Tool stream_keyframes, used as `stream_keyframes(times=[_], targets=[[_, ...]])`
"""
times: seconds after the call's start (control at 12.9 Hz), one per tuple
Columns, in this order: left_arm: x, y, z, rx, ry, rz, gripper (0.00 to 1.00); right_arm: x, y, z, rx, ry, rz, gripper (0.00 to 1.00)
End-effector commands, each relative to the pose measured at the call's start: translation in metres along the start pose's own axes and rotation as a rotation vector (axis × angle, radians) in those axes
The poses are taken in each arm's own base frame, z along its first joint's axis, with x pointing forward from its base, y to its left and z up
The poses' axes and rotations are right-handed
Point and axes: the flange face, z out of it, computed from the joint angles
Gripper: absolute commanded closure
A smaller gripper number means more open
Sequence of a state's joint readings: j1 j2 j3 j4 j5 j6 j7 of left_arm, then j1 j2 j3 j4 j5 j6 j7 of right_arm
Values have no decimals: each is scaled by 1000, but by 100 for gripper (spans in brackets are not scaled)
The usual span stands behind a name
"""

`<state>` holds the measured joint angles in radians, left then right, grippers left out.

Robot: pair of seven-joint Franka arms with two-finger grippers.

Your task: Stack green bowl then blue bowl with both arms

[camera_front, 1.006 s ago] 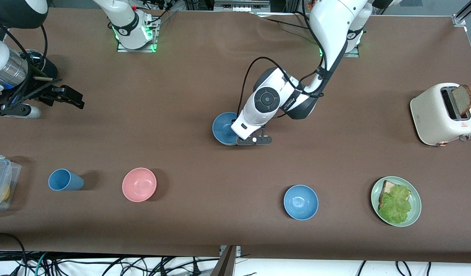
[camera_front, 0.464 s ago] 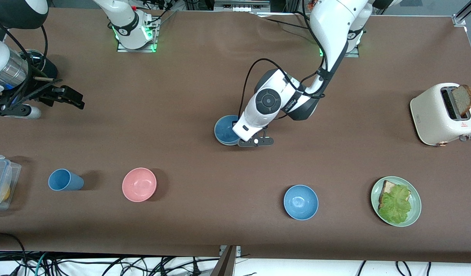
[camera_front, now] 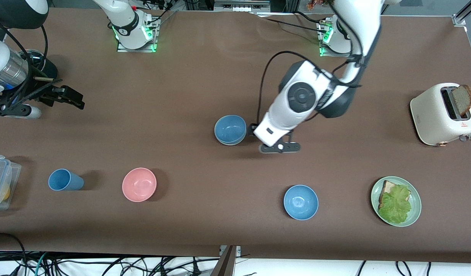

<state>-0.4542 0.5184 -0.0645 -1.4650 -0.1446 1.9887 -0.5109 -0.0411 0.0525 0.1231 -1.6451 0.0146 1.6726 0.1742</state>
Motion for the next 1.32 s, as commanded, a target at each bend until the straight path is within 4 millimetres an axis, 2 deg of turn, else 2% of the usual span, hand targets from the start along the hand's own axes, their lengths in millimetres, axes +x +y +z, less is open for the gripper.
stream_keyframes(times=[0.0, 0.15, 0.31, 0.46, 0.62, 0.77, 0.85, 1.01, 1.08, 1.16, 1.24], targets=[[19, -71, -65, -3, 20, 37, 0, 3, -1, -7, -6, 14, -9, 1], [29, -122, -98, -1, 17, -37, 0, 4, -1, -8, -5, 19, -9, 1], [30, -154, -136, -8, 61, -82, 0, 4, -1, -8, -5, 19, -9, 1], [34, -198, -168, -15, 98, -148, 0, 4, -1, -8, -5, 19, -9, 1], [34, -232, -193, -24, 132, -163, 0, 4, -1, -8, -5, 22, -9, 1], [30, -262, -210, -20, 148, -118, 0, 4, -1, -8, -5, 23, -7, 1], [28, -270, -216, -19, 152, -120, 0, 4, -1, -8, -4, 25, -9, 1], [26, -299, -220, -10, 117, -135, 0, 5, -1, -7, -5, 22, -7, 1], [27, -316, -220, -5, 112, -70, 0, 5, -1, -7, -5, 22, -7, 1], [26, -327, -222, 3, 114, 13, 0, 5, -1, -7, -5, 22, -7, 1], [20, -333, -228, 8, 101, 22, 0, 5, -1, -7, -4, 23, -7, 1]])
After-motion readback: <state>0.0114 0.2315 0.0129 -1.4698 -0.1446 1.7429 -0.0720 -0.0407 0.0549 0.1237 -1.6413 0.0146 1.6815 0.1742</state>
